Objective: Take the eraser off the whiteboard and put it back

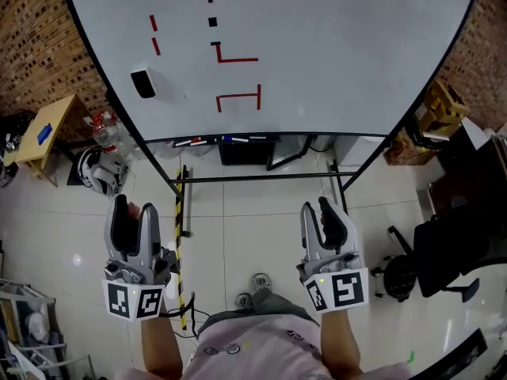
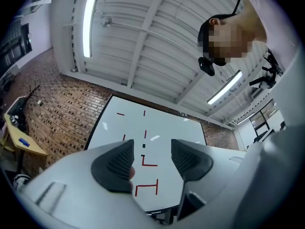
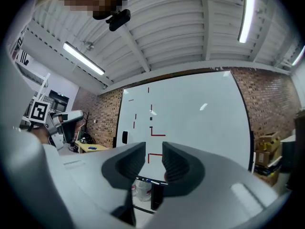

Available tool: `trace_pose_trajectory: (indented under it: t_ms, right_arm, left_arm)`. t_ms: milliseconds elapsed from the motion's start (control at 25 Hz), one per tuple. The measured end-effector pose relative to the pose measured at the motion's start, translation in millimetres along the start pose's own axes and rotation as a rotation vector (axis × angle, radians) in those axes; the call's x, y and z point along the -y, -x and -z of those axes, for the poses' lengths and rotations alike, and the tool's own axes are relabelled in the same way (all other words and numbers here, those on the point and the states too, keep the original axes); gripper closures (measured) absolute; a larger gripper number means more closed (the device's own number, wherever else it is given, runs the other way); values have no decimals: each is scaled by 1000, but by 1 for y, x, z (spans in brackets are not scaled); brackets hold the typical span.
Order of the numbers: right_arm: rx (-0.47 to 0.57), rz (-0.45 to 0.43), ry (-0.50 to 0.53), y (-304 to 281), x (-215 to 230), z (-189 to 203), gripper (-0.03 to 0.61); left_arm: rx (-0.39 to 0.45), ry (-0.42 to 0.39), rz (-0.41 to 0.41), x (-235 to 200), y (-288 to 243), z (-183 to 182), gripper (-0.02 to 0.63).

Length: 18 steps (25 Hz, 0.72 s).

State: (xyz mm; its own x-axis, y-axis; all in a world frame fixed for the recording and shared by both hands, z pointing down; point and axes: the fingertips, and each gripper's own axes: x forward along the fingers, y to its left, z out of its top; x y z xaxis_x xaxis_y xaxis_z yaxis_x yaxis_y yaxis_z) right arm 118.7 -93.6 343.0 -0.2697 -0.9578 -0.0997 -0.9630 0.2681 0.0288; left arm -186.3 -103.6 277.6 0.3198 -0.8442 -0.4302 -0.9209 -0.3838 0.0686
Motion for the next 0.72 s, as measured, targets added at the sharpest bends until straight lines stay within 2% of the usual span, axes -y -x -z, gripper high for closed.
trace_pose_trajectory:
  t_ms: [120, 280, 480, 720]
  right_arm:
    - [1, 11, 15, 18, -3, -5, 477]
    - [39, 17, 21, 35, 7, -22, 477]
    - [81, 35, 22, 64, 37, -43, 477]
    - [106, 12, 28, 108, 76, -53, 477]
  left_arm:
    - [-2, 22, -11, 2, 19, -6, 360]
    - [23, 12, -15, 17, 38, -24, 360]
    - [40, -11, -43, 42, 57, -43, 360]
    - [20, -13, -54, 93, 78, -41, 360]
